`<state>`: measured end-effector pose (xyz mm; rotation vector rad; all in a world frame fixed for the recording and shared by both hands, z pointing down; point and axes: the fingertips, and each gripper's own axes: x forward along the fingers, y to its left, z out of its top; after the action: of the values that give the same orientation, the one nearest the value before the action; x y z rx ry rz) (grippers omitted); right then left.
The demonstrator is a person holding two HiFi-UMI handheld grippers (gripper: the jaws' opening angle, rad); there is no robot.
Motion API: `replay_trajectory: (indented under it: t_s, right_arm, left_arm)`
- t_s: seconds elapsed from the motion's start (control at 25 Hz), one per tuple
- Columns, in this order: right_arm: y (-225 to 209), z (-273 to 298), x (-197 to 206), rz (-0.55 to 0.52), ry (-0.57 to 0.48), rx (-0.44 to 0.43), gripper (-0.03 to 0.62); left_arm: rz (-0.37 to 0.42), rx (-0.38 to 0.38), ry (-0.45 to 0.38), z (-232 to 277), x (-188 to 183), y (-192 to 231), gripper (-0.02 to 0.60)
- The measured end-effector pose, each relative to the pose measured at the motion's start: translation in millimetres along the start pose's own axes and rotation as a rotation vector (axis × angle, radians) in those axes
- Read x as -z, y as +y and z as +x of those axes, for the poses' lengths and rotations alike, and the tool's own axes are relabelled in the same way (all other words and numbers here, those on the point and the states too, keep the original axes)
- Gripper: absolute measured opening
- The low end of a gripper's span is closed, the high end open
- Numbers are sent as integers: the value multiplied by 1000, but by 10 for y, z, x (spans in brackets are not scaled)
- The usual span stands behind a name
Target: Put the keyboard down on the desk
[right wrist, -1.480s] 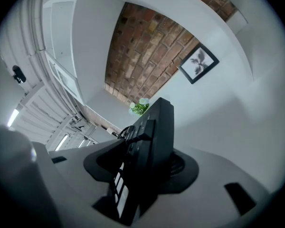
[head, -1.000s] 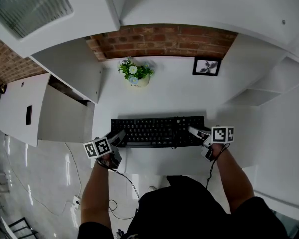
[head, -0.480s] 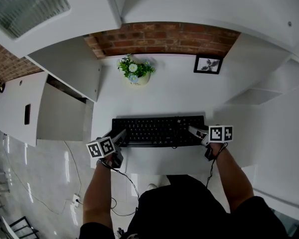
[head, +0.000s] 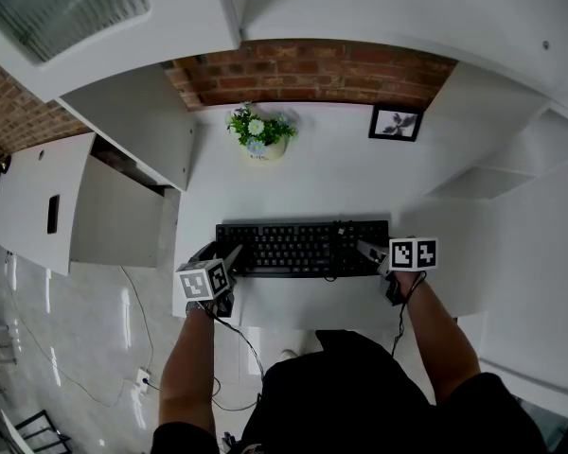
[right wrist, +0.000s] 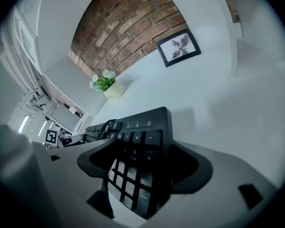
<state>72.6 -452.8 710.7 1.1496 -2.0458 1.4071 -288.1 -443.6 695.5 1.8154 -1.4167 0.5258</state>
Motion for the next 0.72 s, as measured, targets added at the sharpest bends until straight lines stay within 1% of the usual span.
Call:
replay_trajectory:
  t_s: [0.12,0.2,0.32,0.4,0.52,0.6,0.72]
  right_arm:
    - [-40,-5,18,-10,3,49,327]
    - [-93,-6,30,-33,6,111,333]
    - [-151,-33,16,-126,-3,241,339]
    - [-129,-68,-25,-191,-23,303,339]
    - [-78,-145,-99,-280,-74,375,337]
    - [-54,-195,-142,-294,-106,392,337]
    - [-16,-276,-179,-262,-142,376,336]
  left_arm:
    - [3,-15,-26,-35,-38,-13,342]
    - [1,-20,-45,-60,-66,-23,342]
    - [1,-17,-75,-128,-122,-56,334]
    - [5,-13,-99,-194,-165,-95,320]
    - [23,-9,-134,-305,-227,-161,268]
    - [38,1,-157,-378,-280,-214,244]
    - [58,17,-190,-491,-342,-301,210]
